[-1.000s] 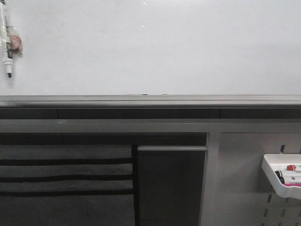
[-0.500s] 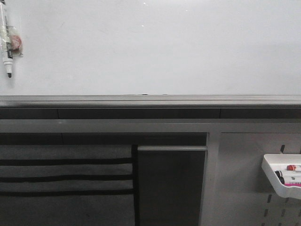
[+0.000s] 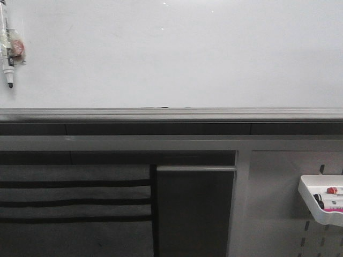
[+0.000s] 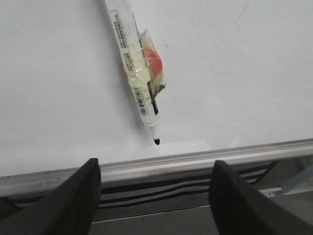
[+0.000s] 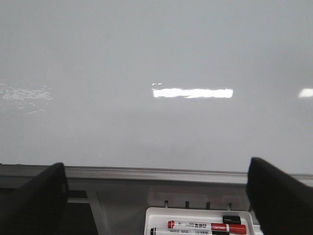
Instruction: Write number 3 on whiteboard
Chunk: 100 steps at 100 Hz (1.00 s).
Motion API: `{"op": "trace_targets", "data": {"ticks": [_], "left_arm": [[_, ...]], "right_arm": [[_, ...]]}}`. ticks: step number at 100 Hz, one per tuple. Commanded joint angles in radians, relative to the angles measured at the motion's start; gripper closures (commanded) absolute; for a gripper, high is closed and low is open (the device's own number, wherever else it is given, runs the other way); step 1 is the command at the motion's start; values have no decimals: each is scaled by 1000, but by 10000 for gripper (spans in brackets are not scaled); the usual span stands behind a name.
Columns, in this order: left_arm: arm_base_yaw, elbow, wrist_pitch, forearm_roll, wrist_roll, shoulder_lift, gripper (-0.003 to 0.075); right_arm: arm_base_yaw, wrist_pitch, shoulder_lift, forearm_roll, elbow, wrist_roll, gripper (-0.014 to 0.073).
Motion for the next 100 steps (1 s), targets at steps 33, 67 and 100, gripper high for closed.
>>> {"op": "trace_targets", "data": {"ticks": [33, 67, 100], "left_arm": [[-9, -184, -139, -51, 1, 246, 292], [-9, -189, -201, -49, 1, 292, 376], [-9, -189, -201, -43, 1, 292, 650]], "right_arm": [[-4, -69, 20, -4, -33, -8, -71], [-4, -69, 20, -4, -33, -8, -71], [-4, -69, 20, -4, -33, -8, -71]]}}
